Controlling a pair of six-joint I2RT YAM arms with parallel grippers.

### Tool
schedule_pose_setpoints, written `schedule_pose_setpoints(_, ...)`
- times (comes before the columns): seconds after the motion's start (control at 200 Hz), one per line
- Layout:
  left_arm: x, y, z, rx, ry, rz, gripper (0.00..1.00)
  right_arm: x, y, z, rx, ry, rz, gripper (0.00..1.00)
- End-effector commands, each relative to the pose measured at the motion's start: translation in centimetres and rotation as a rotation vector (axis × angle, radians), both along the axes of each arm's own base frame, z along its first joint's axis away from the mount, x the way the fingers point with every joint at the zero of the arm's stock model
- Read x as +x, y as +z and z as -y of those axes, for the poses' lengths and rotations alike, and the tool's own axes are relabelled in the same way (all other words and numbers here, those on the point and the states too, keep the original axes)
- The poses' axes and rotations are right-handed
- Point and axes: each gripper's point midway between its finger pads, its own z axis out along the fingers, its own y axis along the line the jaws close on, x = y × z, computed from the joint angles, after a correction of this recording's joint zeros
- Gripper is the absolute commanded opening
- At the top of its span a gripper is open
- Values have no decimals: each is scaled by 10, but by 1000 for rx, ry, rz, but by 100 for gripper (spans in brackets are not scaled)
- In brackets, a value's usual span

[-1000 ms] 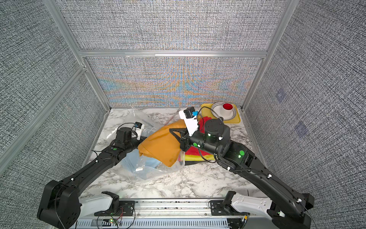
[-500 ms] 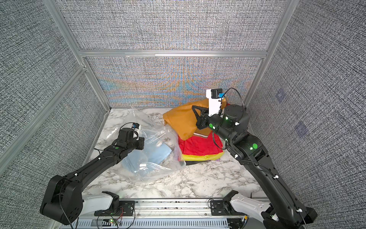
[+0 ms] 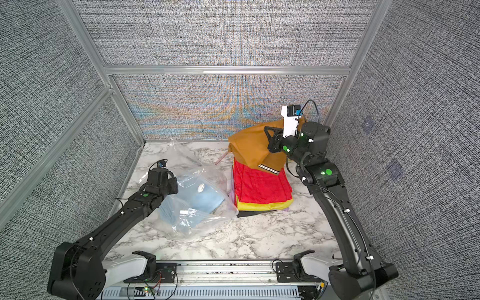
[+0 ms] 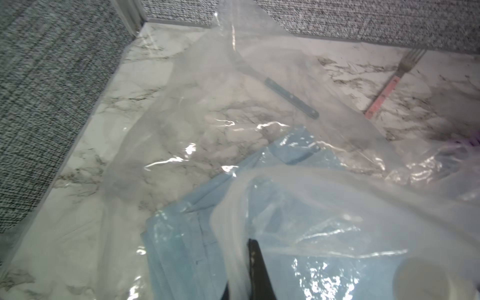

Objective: Take the trousers out of the vacuum bag
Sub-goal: Take out the trousers from the vacuum bag, then place the trousers at the center of the board.

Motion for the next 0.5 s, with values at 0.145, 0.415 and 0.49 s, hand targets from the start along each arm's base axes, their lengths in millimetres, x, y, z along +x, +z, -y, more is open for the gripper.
schedule_pose_setpoints(0.145,-2,24,-25,-7,113,76,0,35,21,5,98,153,161,0)
schedule_pose_setpoints(0.415,-2,33,-35,3,139,87,0,76,12,0,93,252,159,0)
schedule_pose_setpoints(0.49,-3,33,-36,4,139,85,0,86,6,0,100,268,148,0)
